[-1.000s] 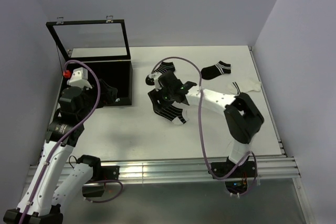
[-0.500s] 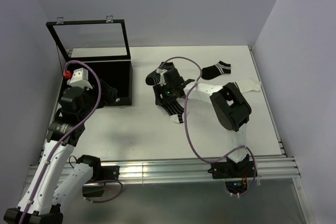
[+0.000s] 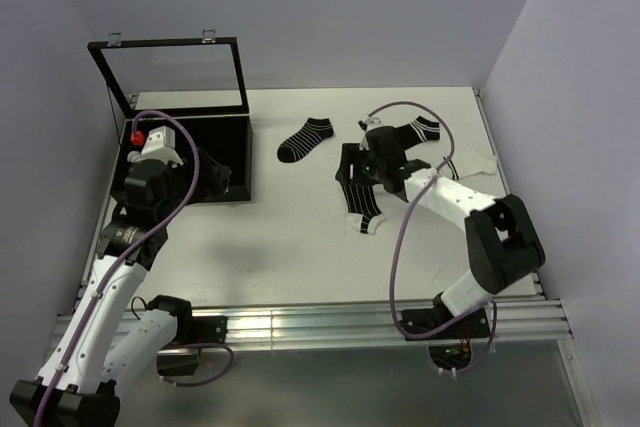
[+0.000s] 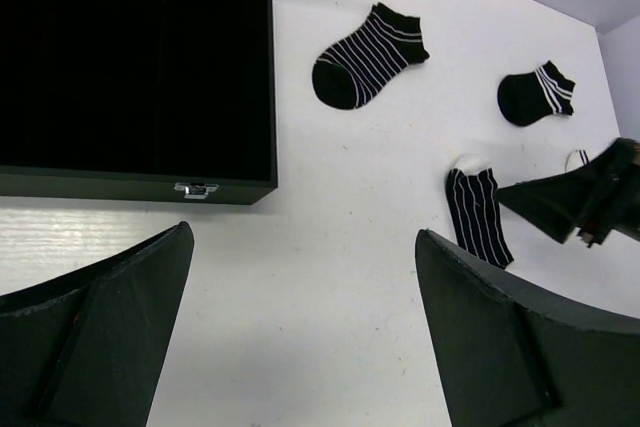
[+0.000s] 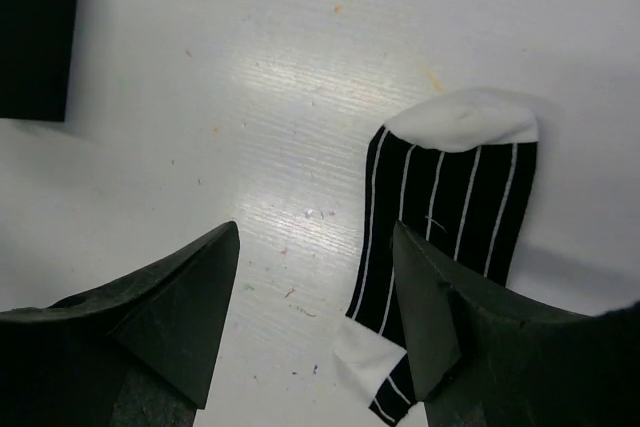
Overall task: Roll the socks
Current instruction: Adjust the sock at the center of the board.
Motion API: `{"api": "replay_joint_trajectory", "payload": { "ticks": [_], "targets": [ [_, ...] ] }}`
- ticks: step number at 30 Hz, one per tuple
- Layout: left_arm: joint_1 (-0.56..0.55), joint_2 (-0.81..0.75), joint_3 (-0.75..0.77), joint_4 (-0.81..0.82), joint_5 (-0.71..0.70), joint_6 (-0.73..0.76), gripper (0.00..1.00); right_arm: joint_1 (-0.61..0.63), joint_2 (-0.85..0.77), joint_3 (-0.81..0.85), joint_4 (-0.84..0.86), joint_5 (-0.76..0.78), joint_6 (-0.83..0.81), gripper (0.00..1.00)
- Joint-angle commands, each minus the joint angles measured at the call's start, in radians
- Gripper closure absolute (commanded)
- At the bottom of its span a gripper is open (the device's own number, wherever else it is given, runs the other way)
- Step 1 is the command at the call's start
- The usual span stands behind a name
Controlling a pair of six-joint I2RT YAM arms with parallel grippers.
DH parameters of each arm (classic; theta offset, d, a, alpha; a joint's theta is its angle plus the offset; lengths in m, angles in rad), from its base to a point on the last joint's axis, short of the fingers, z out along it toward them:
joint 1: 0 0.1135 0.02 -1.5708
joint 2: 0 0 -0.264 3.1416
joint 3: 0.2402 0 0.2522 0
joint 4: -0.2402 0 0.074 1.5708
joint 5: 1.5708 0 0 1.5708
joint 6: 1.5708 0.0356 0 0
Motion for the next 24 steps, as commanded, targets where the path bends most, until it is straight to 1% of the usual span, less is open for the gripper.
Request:
{"api": "replay_joint_trajectory", "payload": {
  "ticks": [1, 5, 10, 14, 16, 19, 24],
  "targets": [
    [-0.004, 0.029, -0.022, 0.057, 0.058, -0.044, 0.01, 0.001, -0.083, -0.057, 0.010, 0.122, 0.050, 0.30],
    [-0.004, 0.046, -0.033, 0.066, 0.063, -0.053, 0.01, -0.028, -0.118, -0.182, 0.000, 0.141, 0.110, 0.30],
    [-0.004, 0.043, -0.031, 0.072, 0.038, -0.048, 0.01, -0.041, -0.167, -0.307, 0.034, 0.115, 0.159, 0.30],
    [-0.004, 0.051, -0.031, 0.075, 0.040, -0.050, 0.01, -0.039, -0.165, -0.356, 0.059, 0.092, 0.199, 0.30],
    [-0.004, 0.054, -0.037, 0.082, 0.047, -0.054, 0.01, -0.033, -0.156, -0.376, 0.086, 0.050, 0.220, 0.31],
    [-0.004, 0.059, -0.046, 0.086, 0.058, -0.062, 0.01, -0.004, -0.155, -0.385, 0.089, 0.038, 0.270, 0.31],
    [-0.004, 0.065, -0.046, 0.092, 0.063, -0.064, 0.01, 0.119, -0.153, -0.374, 0.117, 0.041, 0.385, 0.32]
  ]
}}
